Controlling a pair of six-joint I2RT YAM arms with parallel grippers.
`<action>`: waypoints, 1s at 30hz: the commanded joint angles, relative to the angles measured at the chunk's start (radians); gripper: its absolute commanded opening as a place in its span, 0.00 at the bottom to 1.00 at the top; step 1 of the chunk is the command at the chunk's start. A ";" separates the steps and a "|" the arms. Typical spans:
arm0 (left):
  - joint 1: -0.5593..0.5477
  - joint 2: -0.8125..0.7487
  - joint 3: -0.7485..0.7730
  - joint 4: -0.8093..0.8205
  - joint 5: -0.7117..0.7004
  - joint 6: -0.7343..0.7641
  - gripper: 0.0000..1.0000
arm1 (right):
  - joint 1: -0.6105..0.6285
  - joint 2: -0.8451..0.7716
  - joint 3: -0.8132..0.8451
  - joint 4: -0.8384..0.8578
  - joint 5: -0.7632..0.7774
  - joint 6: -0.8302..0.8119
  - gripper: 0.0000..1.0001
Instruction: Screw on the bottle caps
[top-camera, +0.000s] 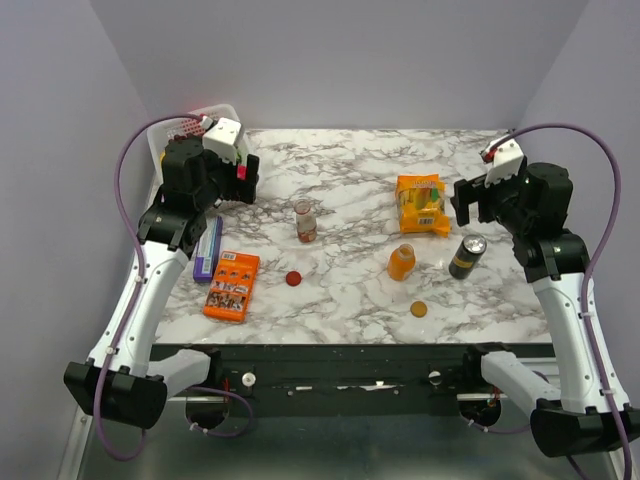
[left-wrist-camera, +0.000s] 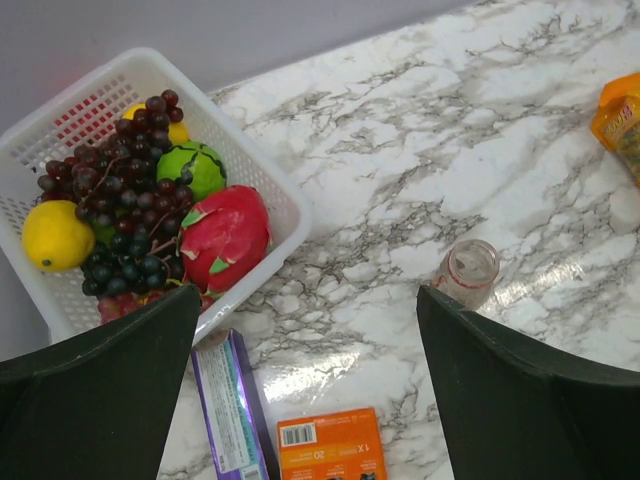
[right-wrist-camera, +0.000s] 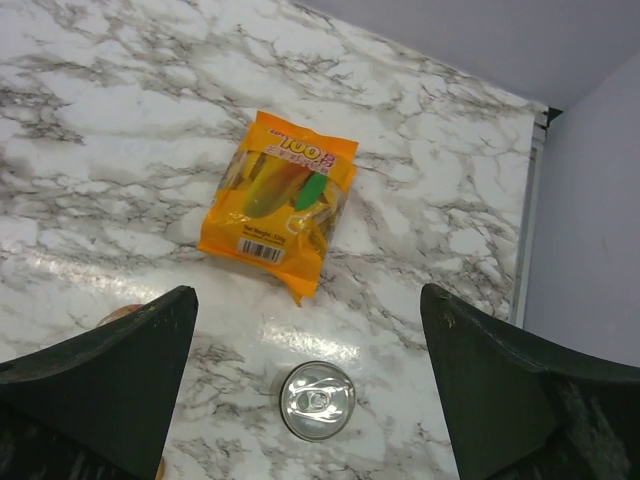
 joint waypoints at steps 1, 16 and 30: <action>-0.001 -0.054 -0.042 -0.106 0.099 0.020 0.99 | -0.004 -0.006 0.030 -0.083 -0.268 -0.104 1.00; -0.001 -0.202 -0.331 -0.070 0.425 0.011 0.99 | 0.139 0.204 0.100 -0.464 -0.350 -0.459 0.79; 0.001 -0.245 -0.383 -0.099 0.451 0.012 0.99 | 0.276 0.409 0.011 -0.294 -0.244 -0.448 0.83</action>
